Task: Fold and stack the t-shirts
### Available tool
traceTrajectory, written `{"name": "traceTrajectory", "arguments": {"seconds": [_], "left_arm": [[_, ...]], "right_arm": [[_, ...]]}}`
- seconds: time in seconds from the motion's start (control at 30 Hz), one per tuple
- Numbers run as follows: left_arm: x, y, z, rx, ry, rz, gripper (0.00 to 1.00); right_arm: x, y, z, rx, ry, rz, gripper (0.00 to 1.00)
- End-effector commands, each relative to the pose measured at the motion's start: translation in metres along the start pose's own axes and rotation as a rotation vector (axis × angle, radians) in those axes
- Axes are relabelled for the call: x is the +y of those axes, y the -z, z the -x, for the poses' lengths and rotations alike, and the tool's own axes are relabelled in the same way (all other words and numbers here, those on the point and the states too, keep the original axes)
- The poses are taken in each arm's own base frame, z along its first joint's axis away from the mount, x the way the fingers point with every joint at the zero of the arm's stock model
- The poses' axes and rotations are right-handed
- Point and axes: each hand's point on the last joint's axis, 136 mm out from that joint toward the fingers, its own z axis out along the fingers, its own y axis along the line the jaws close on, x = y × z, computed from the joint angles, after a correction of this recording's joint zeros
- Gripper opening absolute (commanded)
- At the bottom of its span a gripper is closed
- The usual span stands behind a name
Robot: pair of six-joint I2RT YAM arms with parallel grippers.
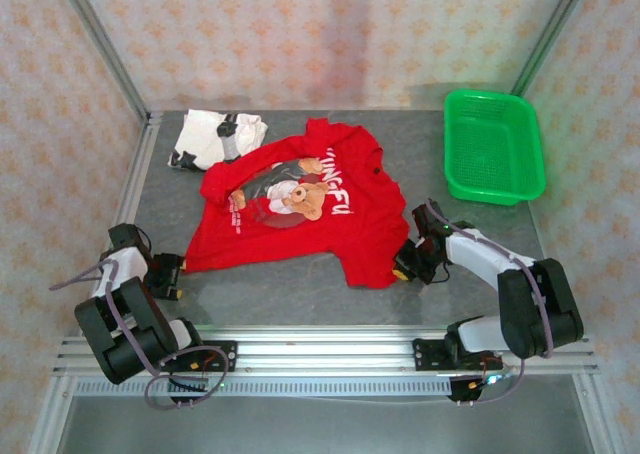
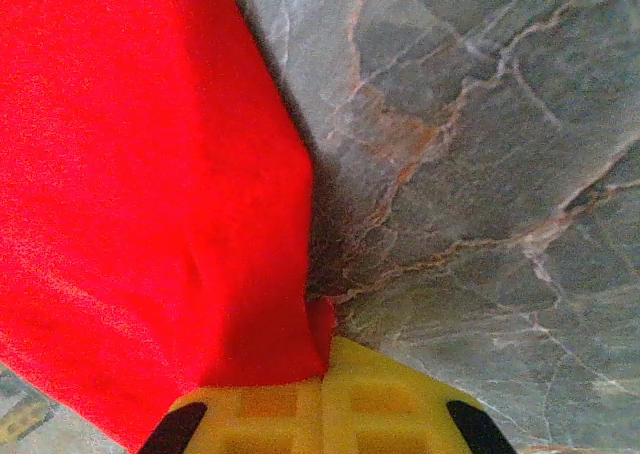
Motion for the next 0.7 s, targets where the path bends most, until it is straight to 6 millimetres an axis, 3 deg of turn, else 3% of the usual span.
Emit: {"name": "traceTrajectory", "arguments": {"seconds": [0.0, 0.3, 0.67], "left_arm": [[-0.085, -0.001, 0.0, 0.041, -0.145, -0.362, 0.58], [-0.106, 0.003, -0.003, 0.048, -0.187, -0.384, 0.58], [-0.104, -0.014, 0.004, 0.044, -0.205, -0.305, 0.42]], "right_arm": [[-0.003, -0.005, -0.001, 0.01, 0.008, -0.002, 0.0], [-0.001, -0.008, -0.001, 0.026, 0.013, 0.0, 0.0], [-0.003, -0.009, 0.002, 0.03, 0.006, 0.003, 0.0]]}}
